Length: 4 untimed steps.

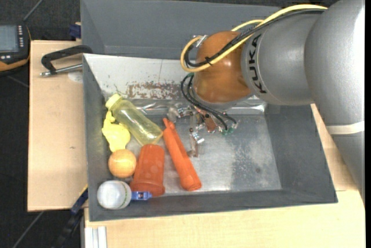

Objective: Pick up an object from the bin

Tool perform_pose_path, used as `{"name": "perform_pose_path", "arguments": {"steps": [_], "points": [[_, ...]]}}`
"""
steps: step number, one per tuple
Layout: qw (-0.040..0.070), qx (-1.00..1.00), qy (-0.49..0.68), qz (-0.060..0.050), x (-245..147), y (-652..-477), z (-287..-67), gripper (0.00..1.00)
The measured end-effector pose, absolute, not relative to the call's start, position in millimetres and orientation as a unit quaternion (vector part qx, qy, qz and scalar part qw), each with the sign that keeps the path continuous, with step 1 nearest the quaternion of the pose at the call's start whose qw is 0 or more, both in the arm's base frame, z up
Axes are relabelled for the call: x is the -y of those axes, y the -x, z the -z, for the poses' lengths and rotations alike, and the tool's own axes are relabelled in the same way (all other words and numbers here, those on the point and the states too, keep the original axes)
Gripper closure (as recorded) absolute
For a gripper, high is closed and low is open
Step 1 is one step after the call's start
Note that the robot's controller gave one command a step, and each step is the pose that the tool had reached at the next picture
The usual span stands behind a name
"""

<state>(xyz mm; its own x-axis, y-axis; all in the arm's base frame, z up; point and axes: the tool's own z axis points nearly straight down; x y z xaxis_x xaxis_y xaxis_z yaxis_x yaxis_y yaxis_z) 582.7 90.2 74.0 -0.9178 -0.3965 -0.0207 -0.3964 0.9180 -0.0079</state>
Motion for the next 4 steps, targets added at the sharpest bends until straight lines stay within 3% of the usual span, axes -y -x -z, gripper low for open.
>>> {"name": "perform_pose_path", "arguments": {"steps": [1,2,4], "points": [[0.012,-0.965,0.261,0.001,-116,-588.5,-72,0.00],[0.017,-0.974,0.227,0.002,-134,-558.0,-73,1.00],[0.017,-0.974,0.228,0.002,-134,-558.0,-73,1.00]]}}
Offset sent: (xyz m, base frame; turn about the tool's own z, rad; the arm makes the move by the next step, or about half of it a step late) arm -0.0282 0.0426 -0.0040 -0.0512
